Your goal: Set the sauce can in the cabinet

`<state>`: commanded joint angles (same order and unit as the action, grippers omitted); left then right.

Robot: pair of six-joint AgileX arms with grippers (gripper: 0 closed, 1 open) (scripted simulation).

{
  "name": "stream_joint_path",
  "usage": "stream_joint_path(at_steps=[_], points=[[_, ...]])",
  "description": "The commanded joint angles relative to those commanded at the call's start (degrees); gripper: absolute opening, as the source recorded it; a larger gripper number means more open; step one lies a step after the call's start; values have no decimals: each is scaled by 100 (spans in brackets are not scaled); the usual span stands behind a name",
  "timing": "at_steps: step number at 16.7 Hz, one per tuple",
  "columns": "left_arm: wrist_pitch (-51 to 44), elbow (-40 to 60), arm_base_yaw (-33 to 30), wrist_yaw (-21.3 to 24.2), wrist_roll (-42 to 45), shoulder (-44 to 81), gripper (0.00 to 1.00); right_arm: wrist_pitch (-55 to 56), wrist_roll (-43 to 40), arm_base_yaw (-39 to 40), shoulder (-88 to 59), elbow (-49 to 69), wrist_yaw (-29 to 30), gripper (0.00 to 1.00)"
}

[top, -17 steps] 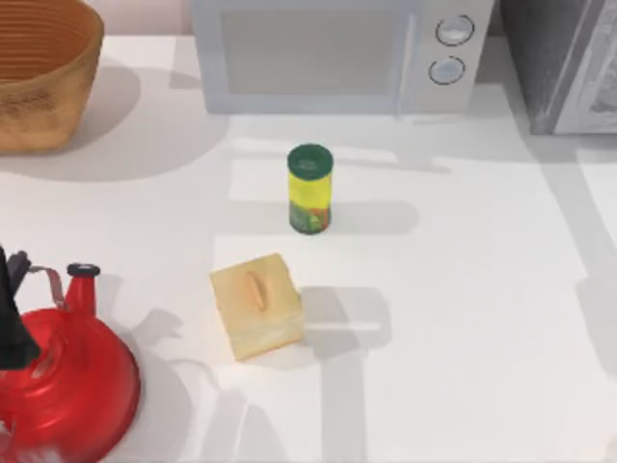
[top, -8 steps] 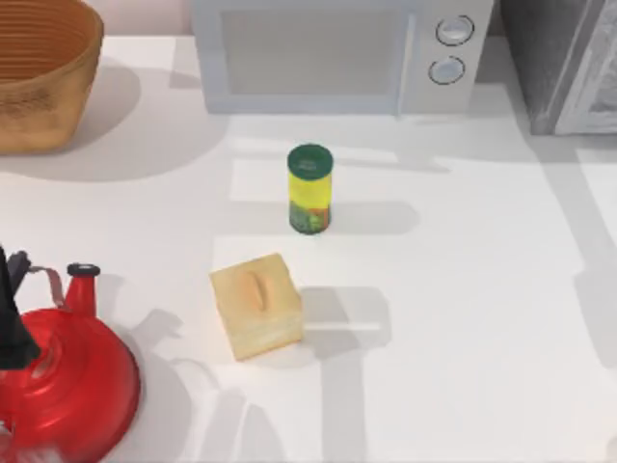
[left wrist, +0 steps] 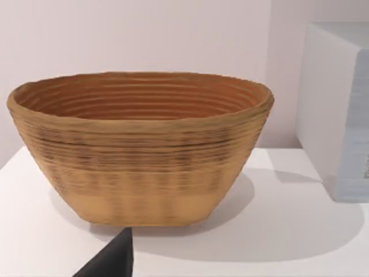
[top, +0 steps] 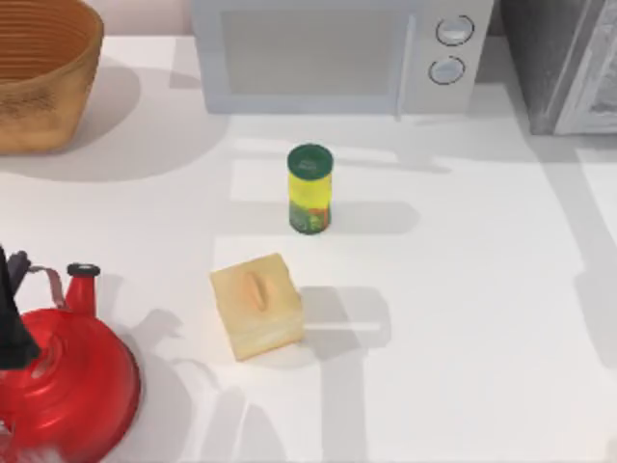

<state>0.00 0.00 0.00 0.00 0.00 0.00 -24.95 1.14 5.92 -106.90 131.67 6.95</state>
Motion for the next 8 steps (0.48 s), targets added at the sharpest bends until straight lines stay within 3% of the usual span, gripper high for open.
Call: stream_joint_path(at_steps=[2,8], points=[[0,0,0,0,0,0,100,0,0,0,0,0,0,98],[0,0,0,0,0,0,100,0,0,0,0,0,0,100]])
